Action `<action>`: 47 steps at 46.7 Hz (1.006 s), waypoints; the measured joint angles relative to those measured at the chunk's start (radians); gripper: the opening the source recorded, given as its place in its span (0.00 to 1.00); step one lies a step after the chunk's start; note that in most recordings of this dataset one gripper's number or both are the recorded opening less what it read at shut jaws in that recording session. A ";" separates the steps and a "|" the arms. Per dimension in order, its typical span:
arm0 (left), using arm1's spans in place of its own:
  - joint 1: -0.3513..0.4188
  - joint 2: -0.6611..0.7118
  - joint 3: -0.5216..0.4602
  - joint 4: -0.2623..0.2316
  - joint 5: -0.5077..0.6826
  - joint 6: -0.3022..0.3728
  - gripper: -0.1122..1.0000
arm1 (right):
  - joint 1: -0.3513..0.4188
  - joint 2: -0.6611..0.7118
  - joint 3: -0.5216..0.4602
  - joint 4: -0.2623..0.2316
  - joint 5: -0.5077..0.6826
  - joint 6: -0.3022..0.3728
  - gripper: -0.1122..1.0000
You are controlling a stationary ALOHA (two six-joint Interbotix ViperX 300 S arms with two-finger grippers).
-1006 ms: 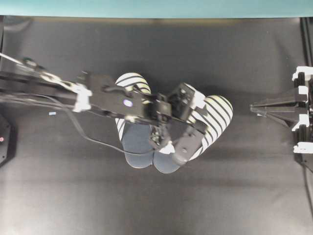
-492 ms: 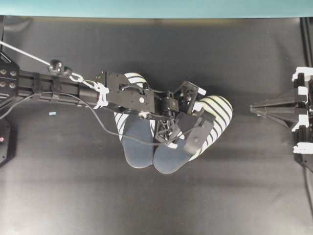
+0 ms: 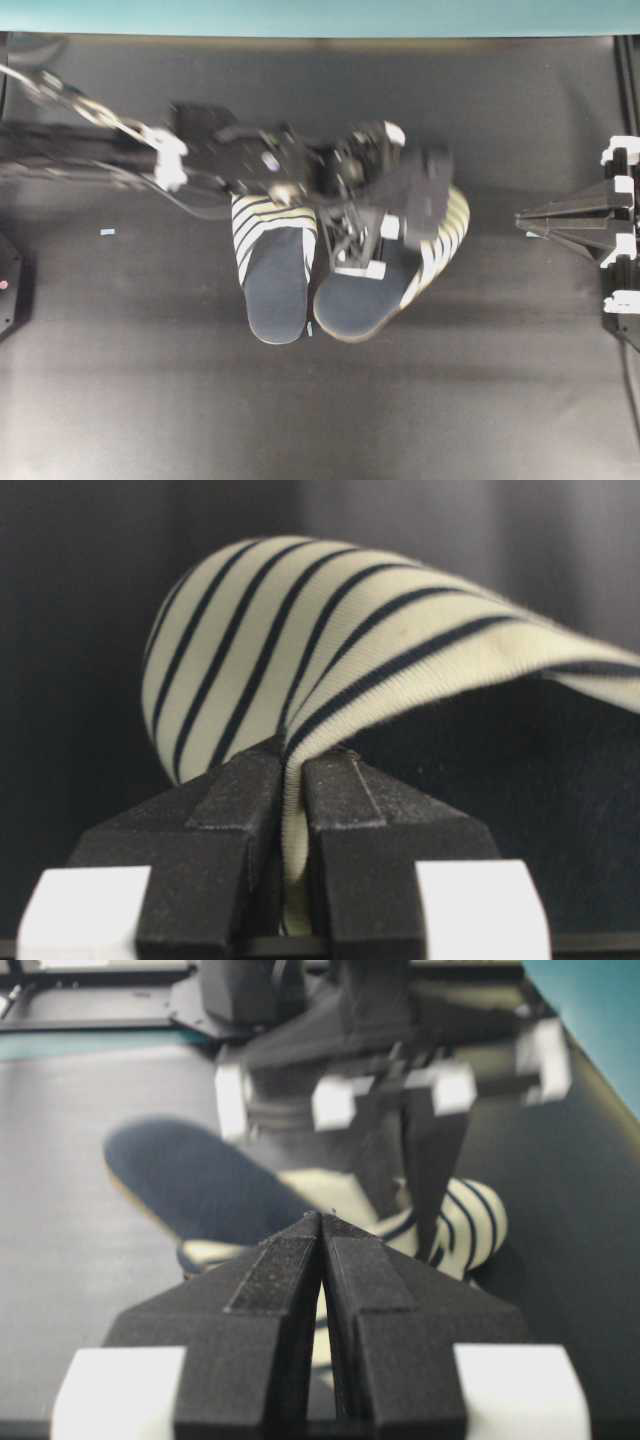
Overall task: Arrange the slippers with the left arm.
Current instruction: 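Grasp the right slipper's upper and rotate it to point straight down, then slide the right slipper beside the left slipper, aligning them parallel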
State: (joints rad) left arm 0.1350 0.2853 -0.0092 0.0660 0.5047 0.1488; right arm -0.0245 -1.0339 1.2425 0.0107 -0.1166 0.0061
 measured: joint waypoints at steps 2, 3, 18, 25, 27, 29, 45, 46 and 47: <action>0.008 -0.014 0.008 0.000 0.002 -0.046 0.11 | 0.000 -0.002 0.000 0.002 0.000 0.000 0.10; 0.012 -0.020 0.012 0.000 0.002 -0.066 0.11 | 0.000 -0.002 0.000 0.002 0.002 0.000 0.10; 0.074 -0.054 0.078 0.000 0.092 -0.204 0.11 | 0.000 -0.002 0.002 0.000 0.002 0.000 0.10; 0.089 -0.049 0.080 0.000 0.120 -0.245 0.11 | 0.002 -0.003 0.003 0.002 0.000 0.000 0.10; 0.094 -0.041 0.080 -0.002 0.121 -0.247 0.11 | 0.002 -0.003 0.003 0.000 0.000 0.000 0.10; 0.098 -0.029 0.080 -0.002 0.123 -0.249 0.11 | 0.000 -0.003 0.005 0.002 0.000 -0.002 0.10; 0.104 0.071 0.080 -0.002 0.126 -0.262 0.11 | 0.000 -0.003 0.009 0.002 0.000 0.000 0.10; 0.104 0.072 0.080 -0.002 0.126 -0.265 0.11 | 0.002 -0.002 0.009 0.002 0.000 0.000 0.10; 0.104 0.074 0.078 -0.002 0.126 -0.267 0.11 | 0.000 -0.003 0.011 0.002 0.000 -0.002 0.10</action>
State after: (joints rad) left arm 0.2393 0.3590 0.0690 0.0644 0.6305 -0.1181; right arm -0.0245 -1.0370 1.2533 0.0123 -0.1166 0.0046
